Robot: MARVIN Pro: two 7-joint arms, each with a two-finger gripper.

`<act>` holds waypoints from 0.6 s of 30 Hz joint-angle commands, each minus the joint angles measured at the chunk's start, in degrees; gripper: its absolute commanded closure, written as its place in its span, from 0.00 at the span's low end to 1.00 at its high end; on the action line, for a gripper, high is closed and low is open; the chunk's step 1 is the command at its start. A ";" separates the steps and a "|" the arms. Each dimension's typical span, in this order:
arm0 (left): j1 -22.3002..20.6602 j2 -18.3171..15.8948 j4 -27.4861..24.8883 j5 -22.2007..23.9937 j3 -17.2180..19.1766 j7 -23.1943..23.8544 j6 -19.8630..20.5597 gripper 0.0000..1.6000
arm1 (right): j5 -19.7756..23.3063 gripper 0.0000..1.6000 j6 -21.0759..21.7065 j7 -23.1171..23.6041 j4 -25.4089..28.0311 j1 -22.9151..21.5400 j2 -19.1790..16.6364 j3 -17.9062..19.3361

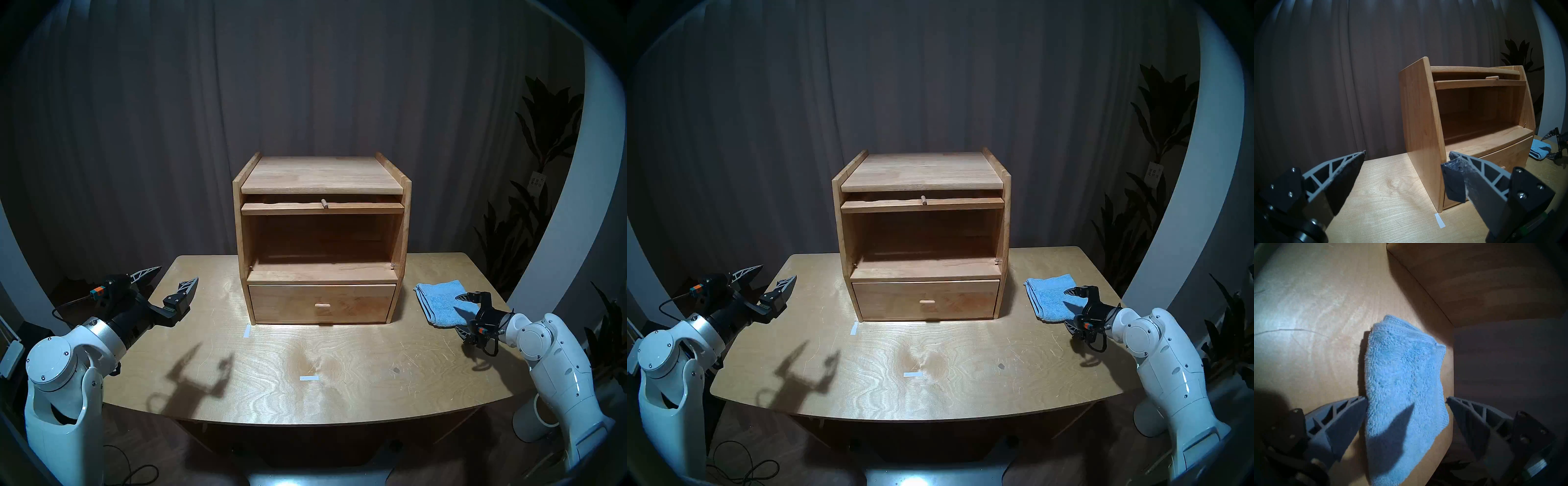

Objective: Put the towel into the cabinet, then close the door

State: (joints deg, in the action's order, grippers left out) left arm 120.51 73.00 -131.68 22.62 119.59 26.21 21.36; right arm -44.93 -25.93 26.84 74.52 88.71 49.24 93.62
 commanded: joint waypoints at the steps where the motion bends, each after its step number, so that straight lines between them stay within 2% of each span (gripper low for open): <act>1: 0.02 -0.05 -0.95 -0.23 0.00 -0.09 -0.18 0.00 | 0.67 0.09 -2.05 -0.67 -2.56 -6.53 0.18 -1.83; 2: 0.03 -0.05 -0.96 -0.24 0.00 -0.10 -0.18 0.00 | 0.84 0.60 -2.65 -0.49 -3.10 -7.14 0.13 -2.12; 3: 0.04 -0.05 -0.97 -0.24 -0.01 -0.11 -0.18 0.00 | 1.07 0.75 -3.32 -0.23 -3.57 -7.74 0.03 -2.34; 4: 0.04 -0.05 -0.98 -0.25 -0.01 -0.12 -0.18 0.00 | 1.35 0.96 -4.06 -0.05 -4.31 -8.54 0.07 -2.56; 5: 0.05 -0.05 -0.98 -0.24 -0.01 -0.12 -0.18 0.00 | 2.27 1.00 -4.53 0.27 -4.20 -8.54 0.03 -2.30; 9: 0.05 -0.06 -0.98 -0.24 -0.01 -0.13 -0.18 0.00 | 3.95 1.00 -6.30 0.61 -3.59 -8.60 -0.44 -1.91; 14: 0.00 -0.08 -0.90 -0.21 -0.01 -0.09 -0.17 0.00 | 7.25 1.00 -7.81 -0.23 1.50 -7.29 -0.46 0.25; 18: -0.06 -0.11 -0.80 -0.17 -0.02 -0.05 -0.16 0.00 | 9.38 1.00 -9.45 -1.80 4.31 -8.98 -0.41 2.01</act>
State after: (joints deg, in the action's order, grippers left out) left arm 120.53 72.96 -131.72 22.53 119.58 26.14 21.36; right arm -39.31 -32.85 27.26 73.20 82.69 49.16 92.53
